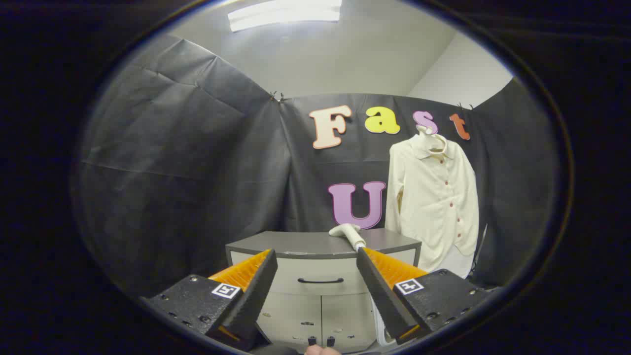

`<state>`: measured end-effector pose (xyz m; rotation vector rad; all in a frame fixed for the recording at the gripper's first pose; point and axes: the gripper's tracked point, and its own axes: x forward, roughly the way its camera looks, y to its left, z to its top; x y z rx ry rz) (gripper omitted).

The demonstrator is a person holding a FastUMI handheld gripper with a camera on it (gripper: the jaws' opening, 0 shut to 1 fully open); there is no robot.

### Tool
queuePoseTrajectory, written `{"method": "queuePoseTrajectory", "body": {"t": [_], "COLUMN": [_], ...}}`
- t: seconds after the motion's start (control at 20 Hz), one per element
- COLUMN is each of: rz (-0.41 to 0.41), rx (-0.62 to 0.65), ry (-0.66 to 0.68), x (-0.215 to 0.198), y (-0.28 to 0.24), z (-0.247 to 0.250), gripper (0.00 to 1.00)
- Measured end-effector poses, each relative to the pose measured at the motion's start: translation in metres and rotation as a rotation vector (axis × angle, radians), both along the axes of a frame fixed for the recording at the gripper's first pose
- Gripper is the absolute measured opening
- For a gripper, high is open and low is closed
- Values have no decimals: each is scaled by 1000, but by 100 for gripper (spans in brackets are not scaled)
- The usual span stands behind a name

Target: Iron the clothes twice with a garment steamer, once on the left side and once on the right side.

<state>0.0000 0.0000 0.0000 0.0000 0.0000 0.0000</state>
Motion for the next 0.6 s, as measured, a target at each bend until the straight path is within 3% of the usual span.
{"method": "queuePoseTrajectory", "body": {"t": [0.6], "rz": [6], "rx": [-5], "ry": [18], "x": [2], "y": [2], "z": [-4], "gripper": [98]}}
